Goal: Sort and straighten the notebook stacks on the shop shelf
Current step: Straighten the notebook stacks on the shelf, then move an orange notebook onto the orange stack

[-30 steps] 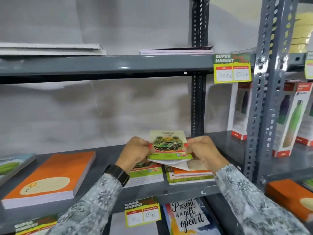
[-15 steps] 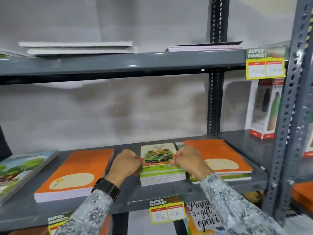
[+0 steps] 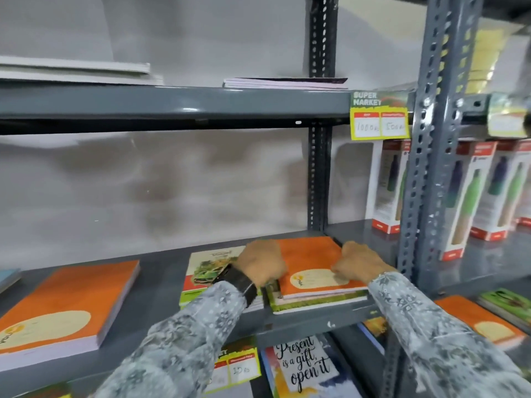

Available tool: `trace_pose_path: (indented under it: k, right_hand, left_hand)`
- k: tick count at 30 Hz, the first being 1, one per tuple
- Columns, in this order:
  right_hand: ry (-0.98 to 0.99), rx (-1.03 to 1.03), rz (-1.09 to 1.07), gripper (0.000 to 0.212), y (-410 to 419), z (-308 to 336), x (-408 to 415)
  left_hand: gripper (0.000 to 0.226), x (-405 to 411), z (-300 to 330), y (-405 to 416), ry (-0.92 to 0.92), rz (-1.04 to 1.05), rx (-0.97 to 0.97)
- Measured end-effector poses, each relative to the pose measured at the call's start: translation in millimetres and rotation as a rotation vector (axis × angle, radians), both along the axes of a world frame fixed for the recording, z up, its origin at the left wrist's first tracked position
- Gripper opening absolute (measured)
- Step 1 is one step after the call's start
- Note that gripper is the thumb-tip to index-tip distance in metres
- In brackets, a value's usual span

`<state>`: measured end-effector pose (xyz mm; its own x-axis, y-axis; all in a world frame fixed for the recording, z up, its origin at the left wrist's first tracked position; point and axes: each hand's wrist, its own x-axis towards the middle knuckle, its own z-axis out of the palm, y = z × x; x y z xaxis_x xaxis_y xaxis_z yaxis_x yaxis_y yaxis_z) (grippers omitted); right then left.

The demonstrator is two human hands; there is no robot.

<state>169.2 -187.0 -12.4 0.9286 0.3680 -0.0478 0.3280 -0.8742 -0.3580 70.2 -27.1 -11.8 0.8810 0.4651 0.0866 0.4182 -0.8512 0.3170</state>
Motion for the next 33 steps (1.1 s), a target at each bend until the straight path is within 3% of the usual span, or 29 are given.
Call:
trace_pose_path:
  k: [3,7,10,14,17,19,21,23,27,33]
  right_hand:
    - [0.067,0.028,0.020,0.020,-6,-2,14]
    - [0.132,0.115,0.012,0.027,-7,-5,26]
    - [0.179,0.183,-0.006,0.026,-7,-8,35]
    - [0.261,0.308,-0.059,0.052,-7,-13,45]
    - [0.296,0.416,-0.112,0.070,-6,-16,47]
    - [0.329,0.494,-0.125,0.062,-4,-15,43]
    - [0.319,0.607,-0.096,0.037,0,-10,31]
    - [0.255,0.730,-0.045,0.027,7,-4,18]
    - [0.115,0.818,0.079,0.031,42,16,-24]
    - [-0.100,0.695,0.236,0.041,143,32,-120]
  left_hand:
    - [0.030,23,-8,-11,0.157,0.050,0.089]
    - [0.042,35,-14,-10,0.169,0.136,0.041]
    - [0.041,32,-8,-9,0.147,0.174,-0.100]
    - [0.009,23,1,-14,-0.059,0.170,-0.540]
    - [0.011,14,2,-16,-0.191,0.137,-0.771]
    - [0.006,8,-2,-9,-0.265,0.129,-0.780]
    - [0.004,-4,-2,4,-0.343,0.124,-0.779]
    - [0.015,-22,0,20,-0.433,0.136,-0.804]
    - [0.027,-76,14,55,-0.609,0.138,-0.856]
    - [0.025,-193,29,134,-0.773,0.187,-0.783]
